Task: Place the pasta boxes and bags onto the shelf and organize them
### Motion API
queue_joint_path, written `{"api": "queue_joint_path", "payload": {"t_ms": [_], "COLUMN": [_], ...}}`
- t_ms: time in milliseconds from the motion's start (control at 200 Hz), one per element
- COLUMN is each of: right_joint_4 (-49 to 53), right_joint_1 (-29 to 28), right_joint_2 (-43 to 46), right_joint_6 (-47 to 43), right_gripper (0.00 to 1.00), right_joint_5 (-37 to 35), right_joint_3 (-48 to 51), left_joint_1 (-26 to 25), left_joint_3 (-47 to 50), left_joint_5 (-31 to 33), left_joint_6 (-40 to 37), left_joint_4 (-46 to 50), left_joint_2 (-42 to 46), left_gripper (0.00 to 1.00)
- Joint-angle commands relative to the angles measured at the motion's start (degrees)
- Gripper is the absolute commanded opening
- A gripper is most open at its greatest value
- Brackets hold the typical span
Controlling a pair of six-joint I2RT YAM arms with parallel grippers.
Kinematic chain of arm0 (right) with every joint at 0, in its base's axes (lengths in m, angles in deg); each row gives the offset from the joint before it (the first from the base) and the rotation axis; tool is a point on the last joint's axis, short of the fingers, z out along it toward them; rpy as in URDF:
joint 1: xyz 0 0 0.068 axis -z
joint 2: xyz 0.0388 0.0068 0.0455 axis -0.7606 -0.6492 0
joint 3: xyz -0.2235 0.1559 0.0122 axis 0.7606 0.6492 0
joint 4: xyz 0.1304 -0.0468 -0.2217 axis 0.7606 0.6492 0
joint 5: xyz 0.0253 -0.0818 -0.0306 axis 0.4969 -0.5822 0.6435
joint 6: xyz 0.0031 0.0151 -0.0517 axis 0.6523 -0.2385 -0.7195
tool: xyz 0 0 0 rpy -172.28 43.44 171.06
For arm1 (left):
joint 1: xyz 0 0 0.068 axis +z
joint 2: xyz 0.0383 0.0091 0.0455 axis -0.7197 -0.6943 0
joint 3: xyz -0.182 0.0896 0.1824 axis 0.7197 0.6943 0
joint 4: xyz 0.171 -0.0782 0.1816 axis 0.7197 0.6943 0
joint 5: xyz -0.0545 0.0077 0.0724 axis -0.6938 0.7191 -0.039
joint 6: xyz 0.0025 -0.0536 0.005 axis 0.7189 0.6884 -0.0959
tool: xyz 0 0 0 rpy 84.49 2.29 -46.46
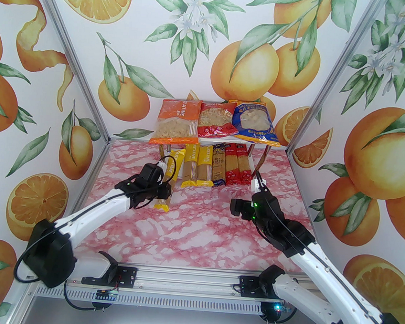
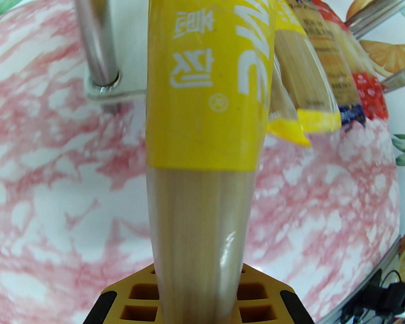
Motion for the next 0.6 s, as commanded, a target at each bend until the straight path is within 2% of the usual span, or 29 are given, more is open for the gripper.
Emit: {"api": "queue_joint_path", "payload": {"t_ms": [0, 595], "right_joint_4": [-0.59, 0.15], "right_joint_1": [0.42, 0.43], "right_joint_2": [-0.24, 0.21], "right_joint_6": [-0.93, -2.23], "right_gripper": [0.91, 0.92], "right_joint_5": [0.58, -0.11], "right_joint_3": [-1.70, -1.13], "left_joint_1": [0.41, 1.97], "left_joint_3": [-7.08, -22.61], "left_joint_5": [-0.03, 6.93], "left_joint_6": [-2.12, -3.84], "left_joint_4": [-9.93, -7.01], "left_joint_2": [-1.55, -19.06], "left_gripper": [0.00, 0.00]}}
